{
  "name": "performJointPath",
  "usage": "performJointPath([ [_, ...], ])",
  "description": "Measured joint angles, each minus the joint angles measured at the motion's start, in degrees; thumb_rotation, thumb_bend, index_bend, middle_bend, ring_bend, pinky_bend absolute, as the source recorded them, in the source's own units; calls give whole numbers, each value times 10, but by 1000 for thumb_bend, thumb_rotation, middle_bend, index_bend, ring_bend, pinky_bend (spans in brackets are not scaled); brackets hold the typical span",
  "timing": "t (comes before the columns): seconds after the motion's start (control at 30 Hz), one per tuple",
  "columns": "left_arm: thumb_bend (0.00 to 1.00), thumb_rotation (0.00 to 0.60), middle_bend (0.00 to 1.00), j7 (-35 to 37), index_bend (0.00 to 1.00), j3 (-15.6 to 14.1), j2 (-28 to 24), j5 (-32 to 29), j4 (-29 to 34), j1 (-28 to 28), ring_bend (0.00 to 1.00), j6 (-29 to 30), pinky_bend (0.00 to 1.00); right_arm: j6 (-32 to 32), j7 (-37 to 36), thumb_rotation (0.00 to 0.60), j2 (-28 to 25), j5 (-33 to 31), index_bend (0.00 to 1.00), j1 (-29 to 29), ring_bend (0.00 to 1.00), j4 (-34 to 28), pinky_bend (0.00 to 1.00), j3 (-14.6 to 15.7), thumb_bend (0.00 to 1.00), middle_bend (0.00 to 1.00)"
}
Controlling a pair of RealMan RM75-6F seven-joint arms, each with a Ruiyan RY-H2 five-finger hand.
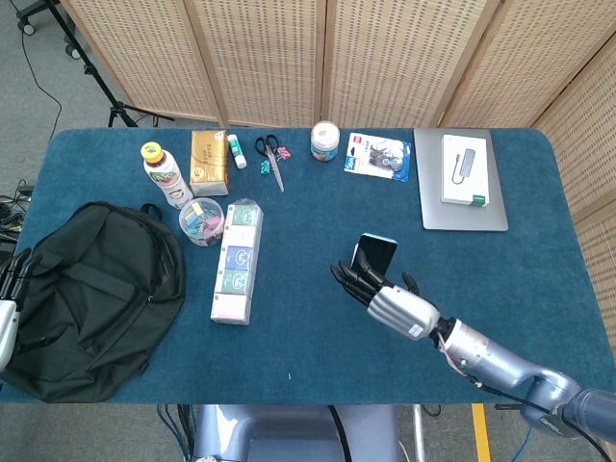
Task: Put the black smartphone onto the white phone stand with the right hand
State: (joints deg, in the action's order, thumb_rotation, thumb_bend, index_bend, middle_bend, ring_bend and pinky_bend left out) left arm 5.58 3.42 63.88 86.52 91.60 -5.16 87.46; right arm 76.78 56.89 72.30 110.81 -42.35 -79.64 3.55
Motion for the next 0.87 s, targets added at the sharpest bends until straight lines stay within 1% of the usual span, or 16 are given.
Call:
performJointPath([
  [0.07, 56, 600, 0, 3, 0, -2, -1, 4, 0, 2, 0, 3, 0, 51, -81, 600, -9, 14, 53, 7, 0, 31, 127, 1, 54, 0],
  [0.13, 56, 600, 0, 6, 0, -4, -2, 9, 0, 4, 0, 7, 0, 94, -141, 600, -16, 17, 53, 18, 0, 57, 100, 0, 8, 0],
  [0.2, 56, 600, 0, 9, 0, -5, -2, 14, -1, 5, 0, 10, 0, 139, -198, 600, -24, 10, 53, 37, 0, 81, 77, -4, 0, 0],
  [0.3, 57, 600, 0, 13, 0, -7, -3, 22, -2, 7, 0, 17, 0, 171, -255, 600, -30, -26, 53, 71, 0, 90, 50, -13, 0, 0],
  [0.43, 57, 600, 0, 15, 0, -12, -3, 32, -5, 11, 0, 25, 0, 179, -334, 600, -36, -107, 53, 118, 0, 66, 20, -25, 0, 0],
  [0.47, 57, 600, 0, 15, 0, -13, -3, 35, -6, 11, 0, 27, 0, 177, -359, 600, -38, -138, 53, 134, 0, 47, 10, -28, 0, 0],
  [0.57, 57, 600, 0, 10, 0, -16, -1, 42, -8, 13, 0, 30, 0, 170, -403, 600, -43, -215, 53, 179, 0, -12, 1, -33, 0, 0],
  [0.63, 57, 600, 0, 6, 0, -17, 1, 46, -9, 13, 0, 31, 0, 165, -422, 600, -43, -250, 53, 208, 0, -45, 0, -33, 0, 0],
  [0.67, 57, 600, 0, 4, 0, -18, 2, 48, -9, 13, 0, 31, 0, 161, -436, 600, -41, -263, 51, 226, 0, -59, 0, -32, 0, 0],
  [0.73, 56, 600, 0, 2, 0, -19, 3, 50, -9, 12, 0, 31, 0, 155, -457, 600, -36, -273, 45, 247, 0, -67, 0, -28, 0, 0],
  [0.87, 56, 600, 0, 0, 0, -18, 4, 50, -10, 12, 0, 31, 0, 139, -495, 600, -25, -269, 41, 268, 0, -54, 0, -17, 0, 0],
])
